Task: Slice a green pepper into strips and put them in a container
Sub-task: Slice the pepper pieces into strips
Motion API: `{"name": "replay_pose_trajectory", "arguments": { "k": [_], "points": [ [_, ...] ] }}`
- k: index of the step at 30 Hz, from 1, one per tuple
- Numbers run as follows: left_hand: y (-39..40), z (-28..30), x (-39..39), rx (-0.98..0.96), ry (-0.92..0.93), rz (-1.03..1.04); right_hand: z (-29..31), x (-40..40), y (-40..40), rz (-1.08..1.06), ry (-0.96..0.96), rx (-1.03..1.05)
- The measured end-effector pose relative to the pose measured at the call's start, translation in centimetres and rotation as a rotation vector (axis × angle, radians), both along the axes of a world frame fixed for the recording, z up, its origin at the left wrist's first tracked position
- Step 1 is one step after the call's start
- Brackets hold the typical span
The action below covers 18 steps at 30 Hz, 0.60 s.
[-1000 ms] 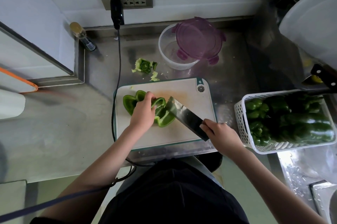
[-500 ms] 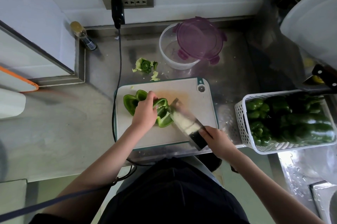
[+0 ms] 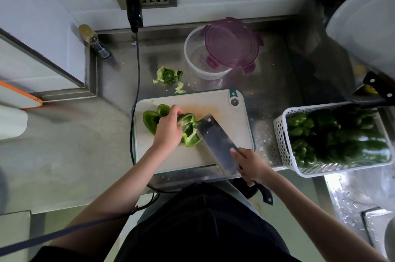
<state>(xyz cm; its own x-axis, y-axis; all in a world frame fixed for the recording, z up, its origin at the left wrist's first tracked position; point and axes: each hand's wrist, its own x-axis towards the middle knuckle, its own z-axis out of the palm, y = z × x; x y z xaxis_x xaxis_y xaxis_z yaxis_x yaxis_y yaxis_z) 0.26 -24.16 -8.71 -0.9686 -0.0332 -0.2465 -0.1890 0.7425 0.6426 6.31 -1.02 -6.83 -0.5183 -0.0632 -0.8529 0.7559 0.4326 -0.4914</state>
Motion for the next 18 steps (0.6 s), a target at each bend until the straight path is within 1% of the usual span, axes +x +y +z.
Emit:
{"name": "replay_pose_trajectory", "arguments": {
  "k": [6,14,16,18],
  "points": [
    [0.2,-0.1,0.0,-0.014,0.005,0.03,0.1,0.7,-0.6,0.05,0.036,0.023],
    [0.5,-0.2,0.3,-0.035,0.064,0.026,1.4,0.5,-0.6,-0.023,-0.146,-0.054],
    [0.5,-0.4,0.5,-0.041,0.091,0.0,1.8,-0.3,-0.4,-0.016,-0.193,-0.071],
    [0.4,-0.5,0.8,-0.05,0.119,-0.028,2.5,-1.2,0.1,0.036,-0.191,-0.054]
  ]
}}
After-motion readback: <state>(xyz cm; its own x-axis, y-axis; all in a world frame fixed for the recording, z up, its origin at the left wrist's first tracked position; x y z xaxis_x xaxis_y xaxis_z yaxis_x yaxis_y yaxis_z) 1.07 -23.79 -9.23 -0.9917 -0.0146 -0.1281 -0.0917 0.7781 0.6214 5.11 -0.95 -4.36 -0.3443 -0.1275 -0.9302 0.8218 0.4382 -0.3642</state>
